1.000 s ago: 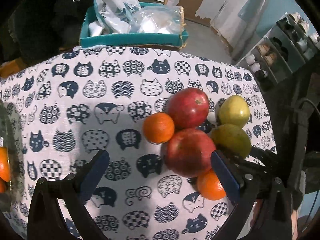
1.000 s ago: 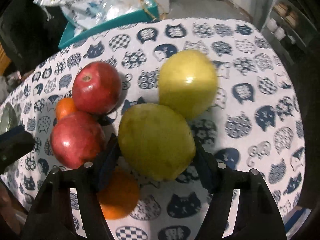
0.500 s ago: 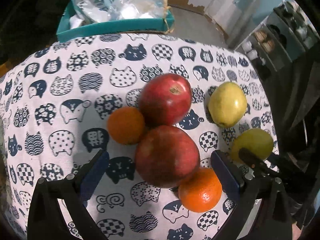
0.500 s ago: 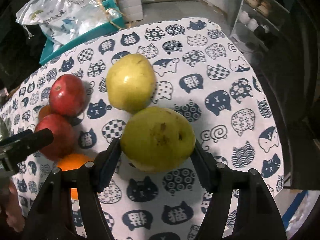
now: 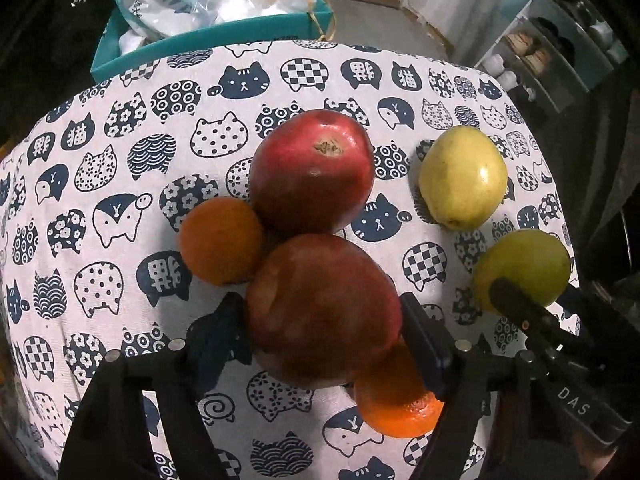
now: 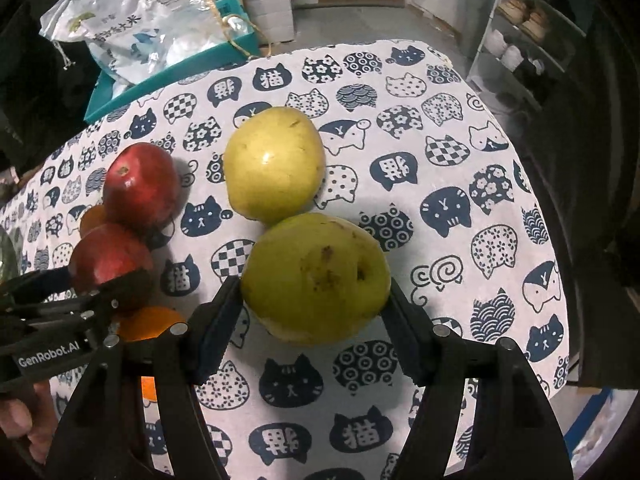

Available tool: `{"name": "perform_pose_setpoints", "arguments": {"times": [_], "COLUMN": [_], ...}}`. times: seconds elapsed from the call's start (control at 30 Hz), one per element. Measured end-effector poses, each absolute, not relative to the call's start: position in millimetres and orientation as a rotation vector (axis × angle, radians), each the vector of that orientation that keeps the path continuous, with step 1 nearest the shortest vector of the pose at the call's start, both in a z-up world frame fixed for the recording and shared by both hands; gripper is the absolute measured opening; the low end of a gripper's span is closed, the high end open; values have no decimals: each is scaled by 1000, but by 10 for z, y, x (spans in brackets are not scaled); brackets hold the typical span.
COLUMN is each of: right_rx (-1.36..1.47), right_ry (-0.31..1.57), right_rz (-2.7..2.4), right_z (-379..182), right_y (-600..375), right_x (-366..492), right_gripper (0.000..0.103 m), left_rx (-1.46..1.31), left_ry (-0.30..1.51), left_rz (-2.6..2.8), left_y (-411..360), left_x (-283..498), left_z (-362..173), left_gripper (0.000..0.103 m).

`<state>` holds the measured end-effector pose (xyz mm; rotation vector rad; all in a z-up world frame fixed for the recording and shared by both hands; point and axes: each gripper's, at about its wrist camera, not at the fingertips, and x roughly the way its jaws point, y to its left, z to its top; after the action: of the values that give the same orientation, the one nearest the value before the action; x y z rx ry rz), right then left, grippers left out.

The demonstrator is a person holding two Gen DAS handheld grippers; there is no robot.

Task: Organize fruits
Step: 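Grasp a red apple with the left tool while the right tool grasps a yellow pear, then lift the red apple and yellow pear and carry them toward the bowl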

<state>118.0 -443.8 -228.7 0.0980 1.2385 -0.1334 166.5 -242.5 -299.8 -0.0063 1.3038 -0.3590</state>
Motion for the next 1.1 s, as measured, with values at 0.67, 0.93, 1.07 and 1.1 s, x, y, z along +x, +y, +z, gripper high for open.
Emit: {"name": "perform_pose_setpoints", "arguments": {"times": [0.67,0.93,1.07,1.1], "right_rx": [20,2,-4,-6], "right_ry": [1103,1034,1006,998], "right_rz": [-83,-41,-21,-16], "right_z": [-1762,-1461,-1338,-1300], "right_y": [-4094,-3910,-3825,-3801], "right_x": [1086,1024,984,974], "right_gripper": [70,70,70,70], "left_rx": [76,89,87,81], "left_ry": [1101,1013,979,971], "left_rz": [-347,-333,-327,-325], "left_y": [-2124,-1967,-1873,-1838], "left_x": [1332,1184,1108,1091], "left_z": [-2380,-2048,-1889,-1844], "left_gripper": [79,79,79,79]}}
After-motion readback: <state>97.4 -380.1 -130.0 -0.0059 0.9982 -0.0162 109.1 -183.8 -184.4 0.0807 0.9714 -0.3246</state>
